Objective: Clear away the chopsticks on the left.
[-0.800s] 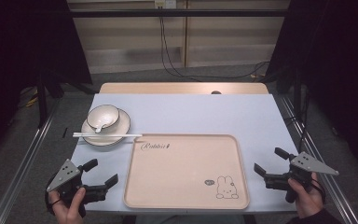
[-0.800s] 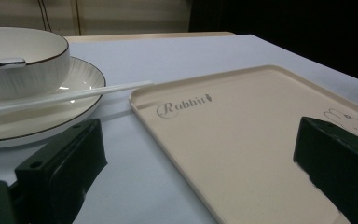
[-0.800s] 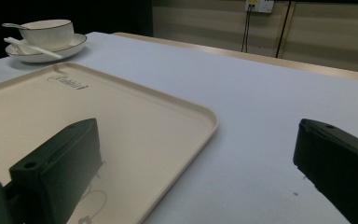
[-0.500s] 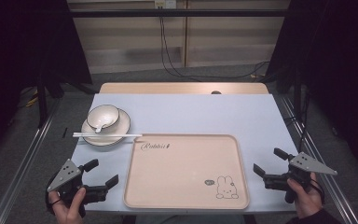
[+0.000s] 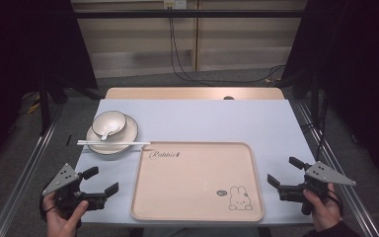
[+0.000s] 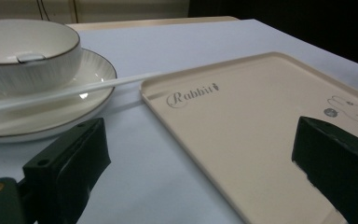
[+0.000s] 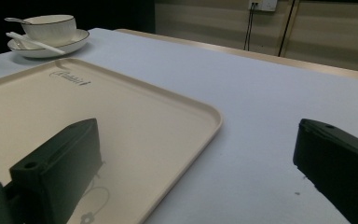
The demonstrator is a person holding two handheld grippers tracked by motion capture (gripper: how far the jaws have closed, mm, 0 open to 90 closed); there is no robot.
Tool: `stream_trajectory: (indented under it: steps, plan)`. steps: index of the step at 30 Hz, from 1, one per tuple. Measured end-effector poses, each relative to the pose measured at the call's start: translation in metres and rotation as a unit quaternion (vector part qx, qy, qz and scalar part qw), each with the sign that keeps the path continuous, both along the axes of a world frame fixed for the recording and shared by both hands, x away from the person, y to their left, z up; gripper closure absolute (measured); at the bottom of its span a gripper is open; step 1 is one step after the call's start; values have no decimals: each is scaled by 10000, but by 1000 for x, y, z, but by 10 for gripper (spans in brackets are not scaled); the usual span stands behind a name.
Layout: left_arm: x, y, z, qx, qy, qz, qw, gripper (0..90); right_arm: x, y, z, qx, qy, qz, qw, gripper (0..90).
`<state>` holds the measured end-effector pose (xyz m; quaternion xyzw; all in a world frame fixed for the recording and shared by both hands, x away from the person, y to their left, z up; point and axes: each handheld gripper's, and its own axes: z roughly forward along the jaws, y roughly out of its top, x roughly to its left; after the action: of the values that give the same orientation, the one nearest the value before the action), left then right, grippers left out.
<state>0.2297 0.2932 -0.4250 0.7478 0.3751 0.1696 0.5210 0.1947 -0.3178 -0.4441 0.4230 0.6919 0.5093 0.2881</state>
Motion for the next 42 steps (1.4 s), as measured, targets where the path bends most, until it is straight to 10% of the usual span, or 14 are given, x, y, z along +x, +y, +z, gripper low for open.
stream_trajectory:
  steps: [10, 13, 25, 35, 42]
  plan:
    - [18, 20, 18, 501, 226, -219, 9983, 72, 0, 0, -1, 82, 38, 12, 10000, 5]
    - [29, 26, 25, 861, 123, -680, 9939, 84, -1, 0, 0, 63, 20, 36, 10000, 5]
    - [90, 39, 26, 1290, 161, -1222, 9840, 208, -3, 1, 0, 20, 13, 91, 10000, 5]
    - [128, 50, 12, 1620, 239, -1034, 9811, 202, -7, 1, 0, -5, -7, 119, 9999, 6]
    - [154, 58, -2, 1823, 391, -1099, 9763, 462, -8, 1, 0, -13, 0, 129, 9999, 6]
